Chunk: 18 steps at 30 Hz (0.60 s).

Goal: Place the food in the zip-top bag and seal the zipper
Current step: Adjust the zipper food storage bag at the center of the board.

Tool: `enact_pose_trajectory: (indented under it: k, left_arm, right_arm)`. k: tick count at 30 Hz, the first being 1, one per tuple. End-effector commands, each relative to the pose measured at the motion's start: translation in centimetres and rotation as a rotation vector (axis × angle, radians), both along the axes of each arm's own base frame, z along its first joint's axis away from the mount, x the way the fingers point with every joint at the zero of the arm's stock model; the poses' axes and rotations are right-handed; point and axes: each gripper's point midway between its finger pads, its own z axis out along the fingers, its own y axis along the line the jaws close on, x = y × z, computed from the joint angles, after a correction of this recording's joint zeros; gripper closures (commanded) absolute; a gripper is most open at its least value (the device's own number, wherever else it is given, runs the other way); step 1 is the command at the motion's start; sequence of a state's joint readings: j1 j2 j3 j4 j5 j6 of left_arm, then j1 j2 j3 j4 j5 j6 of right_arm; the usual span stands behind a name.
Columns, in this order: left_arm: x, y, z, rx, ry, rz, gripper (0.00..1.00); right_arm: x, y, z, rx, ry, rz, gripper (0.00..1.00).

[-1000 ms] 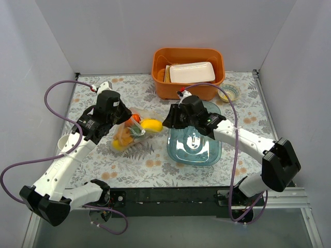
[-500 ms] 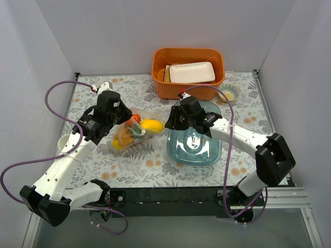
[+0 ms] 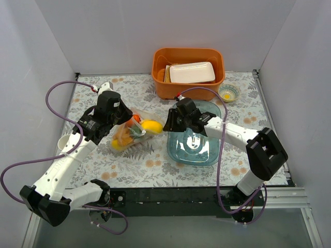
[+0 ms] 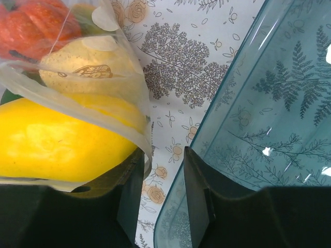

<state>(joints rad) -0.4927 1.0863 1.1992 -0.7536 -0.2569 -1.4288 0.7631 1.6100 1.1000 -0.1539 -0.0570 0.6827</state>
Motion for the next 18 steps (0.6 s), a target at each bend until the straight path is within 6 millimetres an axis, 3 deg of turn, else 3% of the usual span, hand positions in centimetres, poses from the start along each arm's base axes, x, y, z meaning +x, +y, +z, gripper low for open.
enact_pose_trajectory:
  k: [1,9,12,15,18]
  left_arm:
    - [0.2,0.1,1.4,-0.026,-0.059,0.003,0.99]
    - [0.3,-0.2,1.2,-0.027,-0.052,-0.009,0.99]
    - [0.3,-0.2,1.2,-0.027,-0.052,-0.013,0.98]
    - [0.2,-0.5,1.3,-0.018,-0.053,-0.038,0.97]
    - [0.3,-0.8,0.8,-0.01,-0.028,-0.052,0.98]
  right_arm:
    - [1.2,1.6,2.6,0.083,-0.047,0.009,0.58]
    - [0.8,2.4,4.0,0.132,-0.063,0.053,0.78]
    - [1.0,2.6,5.0,0.143,-0.082,0.06,0.92]
    - [1.5,2.6,7.6,0.157,-0.136,0.061,0.99]
    - [2.2,2.9,11.3,0.179,-0.21,0.067,0.99]
